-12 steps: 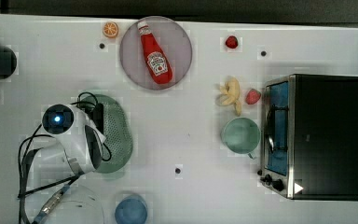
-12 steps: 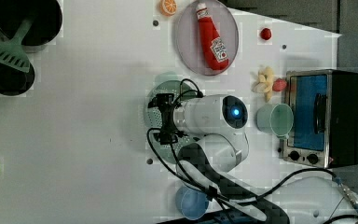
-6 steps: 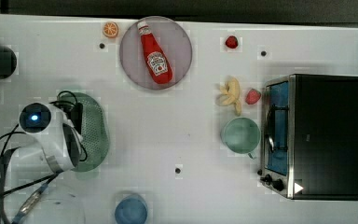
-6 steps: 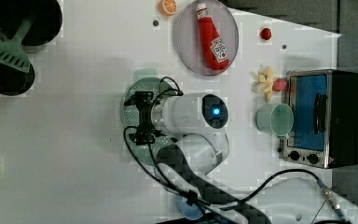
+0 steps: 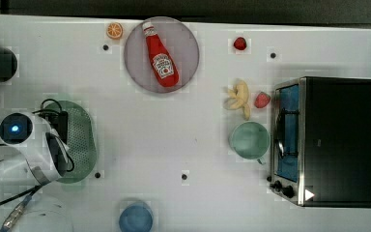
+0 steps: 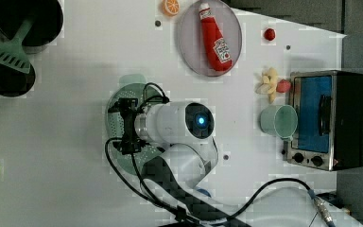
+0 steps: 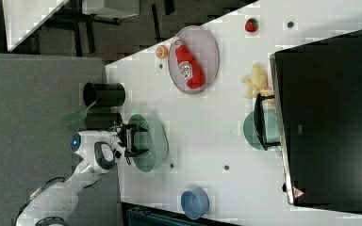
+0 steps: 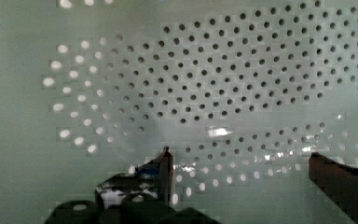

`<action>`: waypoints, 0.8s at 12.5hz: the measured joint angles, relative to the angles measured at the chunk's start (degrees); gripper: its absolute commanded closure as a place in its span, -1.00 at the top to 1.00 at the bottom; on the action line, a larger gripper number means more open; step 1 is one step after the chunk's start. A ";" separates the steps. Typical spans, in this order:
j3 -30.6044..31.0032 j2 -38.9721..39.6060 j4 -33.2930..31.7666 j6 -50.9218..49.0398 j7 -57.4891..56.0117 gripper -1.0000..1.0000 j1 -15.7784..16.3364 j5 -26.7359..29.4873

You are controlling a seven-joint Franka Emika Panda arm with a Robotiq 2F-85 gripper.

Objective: Drag strainer right to left.

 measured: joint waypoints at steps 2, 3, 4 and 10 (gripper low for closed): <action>-1.19 0.73 0.84 0.00 0.50 1.00 1.37 -0.11; -1.71 1.15 1.57 -0.11 0.50 1.00 2.13 0.01; -2.04 0.76 1.29 0.11 0.50 1.00 2.60 -0.15; -5.66 -9.51 -1.23 -15.95 -8.50 1.00 4.06 0.90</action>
